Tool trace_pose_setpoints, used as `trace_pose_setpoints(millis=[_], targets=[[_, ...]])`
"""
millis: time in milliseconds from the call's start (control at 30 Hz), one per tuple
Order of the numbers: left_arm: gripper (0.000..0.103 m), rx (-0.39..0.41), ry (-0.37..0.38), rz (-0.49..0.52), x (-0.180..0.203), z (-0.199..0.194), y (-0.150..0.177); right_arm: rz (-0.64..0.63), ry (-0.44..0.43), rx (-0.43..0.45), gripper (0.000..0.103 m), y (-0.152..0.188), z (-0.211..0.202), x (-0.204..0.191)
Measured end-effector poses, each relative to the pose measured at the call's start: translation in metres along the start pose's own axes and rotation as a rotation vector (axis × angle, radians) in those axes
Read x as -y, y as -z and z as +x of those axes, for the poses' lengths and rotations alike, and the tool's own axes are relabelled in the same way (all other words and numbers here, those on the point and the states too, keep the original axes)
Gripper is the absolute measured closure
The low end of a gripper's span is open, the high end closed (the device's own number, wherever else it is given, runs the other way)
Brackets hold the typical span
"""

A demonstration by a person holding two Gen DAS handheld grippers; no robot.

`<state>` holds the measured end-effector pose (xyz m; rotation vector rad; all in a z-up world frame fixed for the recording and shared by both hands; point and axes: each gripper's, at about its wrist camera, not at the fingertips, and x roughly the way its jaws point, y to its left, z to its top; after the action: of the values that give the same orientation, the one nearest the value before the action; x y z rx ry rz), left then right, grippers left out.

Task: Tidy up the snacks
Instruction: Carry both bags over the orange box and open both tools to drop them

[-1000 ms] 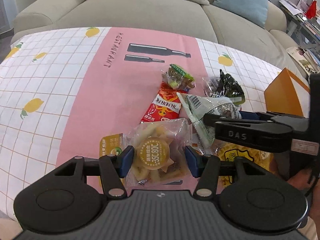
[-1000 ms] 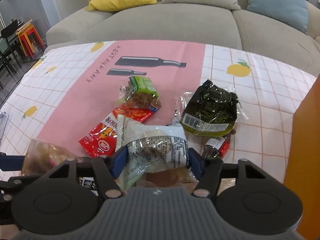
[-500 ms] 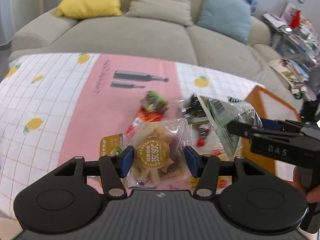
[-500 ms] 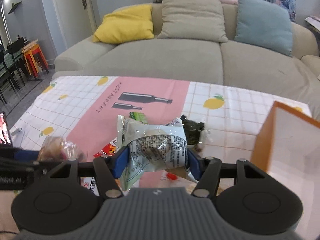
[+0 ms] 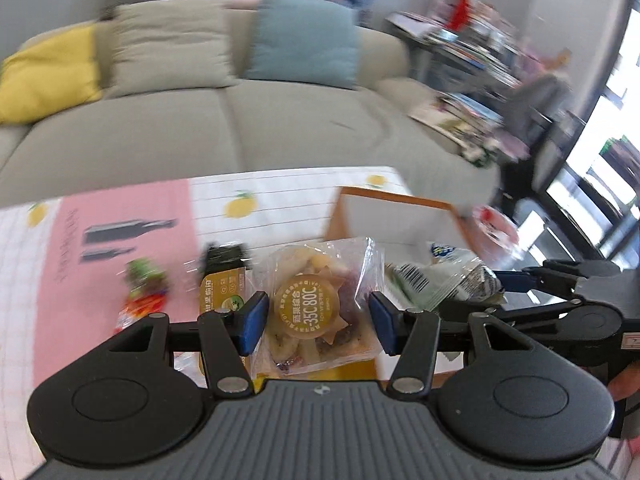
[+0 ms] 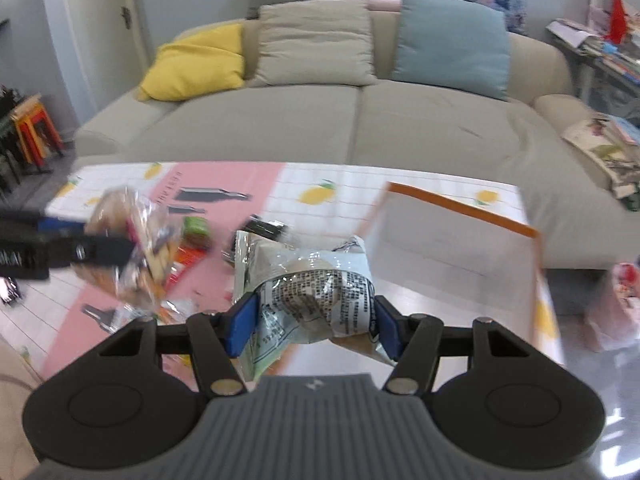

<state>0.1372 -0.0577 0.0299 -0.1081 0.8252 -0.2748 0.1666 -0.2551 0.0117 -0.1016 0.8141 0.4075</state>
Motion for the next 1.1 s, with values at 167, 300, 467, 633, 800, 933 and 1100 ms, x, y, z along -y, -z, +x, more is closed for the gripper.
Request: trace_pose_setpoints(millis=[167, 300, 467, 633, 800, 933, 1100], targets=[[0.04, -0.066, 0.101, 0.096, 0.042, 0.032, -0.013, -0.041, 0.04, -0.068, 0.042, 0.014, -0.017, 0.034], [0.041, -0.132, 0.146, 0.182, 0.074, 0.06, -0.017, -0.071, 0.051, -0.134, 0.042, 0.023, -0.016, 0.059], [0.041, -0.224, 0.172, 0.29, 0.099, 0.099, -0.015, -0.115, 0.032, -0.198, 0.042, 0.031, 0.0, 0.077], [0.041, -0.293, 0.171, 0.365, 0.111, 0.119, -0.007, -0.17, 0.039, -0.249, 0.042, 0.036, 0.025, 0.085], [0.041, -0.349, 0.16, 0.436, 0.118, 0.137, -0.003, -0.222, 0.02, -0.292, 0.043, 0.039, 0.044, 0.093], [0.041, -0.392, 0.143, 0.484, 0.122, 0.153, 0.002, -0.248, 0.0, -0.326, 0.042, 0.039, 0.056, 0.097], [0.041, -0.455, 0.122, 0.543, 0.128, 0.17, 0.007, -0.316, -0.025, -0.372, 0.042, 0.042, 0.071, 0.093]])
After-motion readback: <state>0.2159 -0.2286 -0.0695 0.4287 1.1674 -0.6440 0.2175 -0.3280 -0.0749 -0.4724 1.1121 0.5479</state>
